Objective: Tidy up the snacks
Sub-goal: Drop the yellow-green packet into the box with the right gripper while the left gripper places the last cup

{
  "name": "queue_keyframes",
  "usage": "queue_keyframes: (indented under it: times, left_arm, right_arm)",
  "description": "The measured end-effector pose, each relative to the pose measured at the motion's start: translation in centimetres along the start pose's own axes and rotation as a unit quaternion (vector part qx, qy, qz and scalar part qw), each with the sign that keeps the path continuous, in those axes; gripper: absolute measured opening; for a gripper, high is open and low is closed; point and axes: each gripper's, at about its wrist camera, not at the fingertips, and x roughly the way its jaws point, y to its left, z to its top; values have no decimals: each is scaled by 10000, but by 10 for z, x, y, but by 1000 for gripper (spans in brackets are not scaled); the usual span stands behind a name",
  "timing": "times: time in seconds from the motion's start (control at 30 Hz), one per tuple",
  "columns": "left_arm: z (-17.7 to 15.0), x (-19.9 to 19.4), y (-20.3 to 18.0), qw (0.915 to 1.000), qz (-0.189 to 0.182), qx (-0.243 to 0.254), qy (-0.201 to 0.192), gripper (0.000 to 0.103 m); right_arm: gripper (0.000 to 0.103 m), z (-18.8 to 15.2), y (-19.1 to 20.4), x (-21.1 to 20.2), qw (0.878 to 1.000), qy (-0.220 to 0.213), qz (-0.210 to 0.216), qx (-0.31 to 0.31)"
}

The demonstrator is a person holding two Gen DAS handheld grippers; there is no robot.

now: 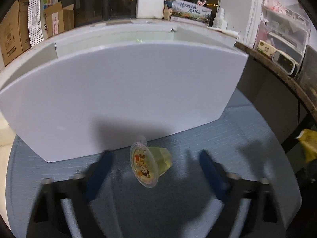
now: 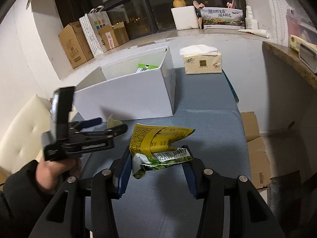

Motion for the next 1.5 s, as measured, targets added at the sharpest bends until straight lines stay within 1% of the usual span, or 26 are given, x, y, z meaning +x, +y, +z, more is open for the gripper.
queue_keyframes:
  times: [0.03,0.07,0.2,0.27,0.37,0.5,0.63,0.7,0.77,0.87,0.93,0.97,1.0,1.03,1.07,1.1,1.13,1.2,1.27,1.3,1.33,1.37,1.4,1.43,1.47,1.5]
  left_arm:
    - [0,4,1,10000,3,-24,89,56]
    - [0,6,2,9999,8,-28,125,49]
    - [-2,2,1,9999,-52,100,45,49]
    - [-4,-8,3,9999,-122,99,-69,49]
    - [-6,-39,9,9990,-253,90,-344,49]
    - [7,-92,23,9958,-330,6,-851,49]
    - [41,-126,48,9916,-271,-89,-1262,49]
    - [62,-130,64,9899,-197,-188,-1388,49]
    - [83,-126,79,9891,-166,-330,-1424,49]
    - [108,-109,95,9907,112,-282,-1328,49]
    - [119,-95,100,9916,212,-217,-1255,50]
    - [120,-89,102,9920,284,-217,-1213,56]
    - [121,-83,104,9923,376,-232,-1155,65]
    - [122,-76,105,9932,402,-242,-1065,94]
    - [122,-68,106,9942,410,-246,-966,103]
    - [120,-65,106,9949,465,-209,-875,103]
    - [118,-63,104,9952,531,-155,-805,103]
    - [112,-63,102,9955,512,-124,-791,103]
    - [108,-66,103,9954,428,-211,-835,103]
    - [106,-68,104,9950,449,-255,-854,103]
    - [103,-72,105,9942,553,-312,-869,103]
    - [102,-75,105,9930,730,-353,-857,103]
    - [101,-79,104,9906,992,-411,-850,103]
    - [99,-81,102,9892,1125,-420,-839,103]
    - [96,-85,100,9888,1174,-404,-831,103]
    - [92,-91,97,9900,1046,-397,-862,103]
  right_arm:
    - [52,0,0,-1,10000,-9,8,4]
    - [52,0,1,-2,10000,-29,19,8]
    - [52,3,5,-2,10000,-58,30,-14]
    - [52,5,10,-2,9999,-82,80,-39]
    - [52,13,18,-1,9996,-150,214,-80]
    - [52,40,34,5,9987,-285,397,-173]
    - [52,82,52,23,9972,-421,540,-309]
    - [52,103,56,37,9965,-433,650,-298]
    - [52,125,59,54,9967,-393,647,-300]
    - [52,153,60,80,9974,-294,575,-322]
    - [52,164,61,99,9977,-161,549,-373]
    - [54,167,61,106,9980,-84,480,-410]
    - [57,168,61,112,9984,-21,373,-426]
    - [65,169,60,119,9987,37,302,-419]
    - [88,167,60,121,9989,38,228,-398]
    - [99,165,58,121,9992,-13,146,-375]
    - [100,163,57,119,9992,-49,119,-371]
    - [100,159,54,119,9993,-34,89,-359]
    - [100,156,52,119,9992,31,-102,-380]
    - [100,155,52,117,9990,17,-222,-379]
    - [100,155,51,115,9989,-25,-278,-372]
    - [100,153,51,110,9988,-108,-316,-365]
    - [100,151,52,105,9984,-228,-373,-362]
    - [100,149,54,99,9979,-314,-424,-374]
    - [100,148,56,95,9975,-363,-460,-384]
    - [100,146,58,90,9971,-411,-504,-397]
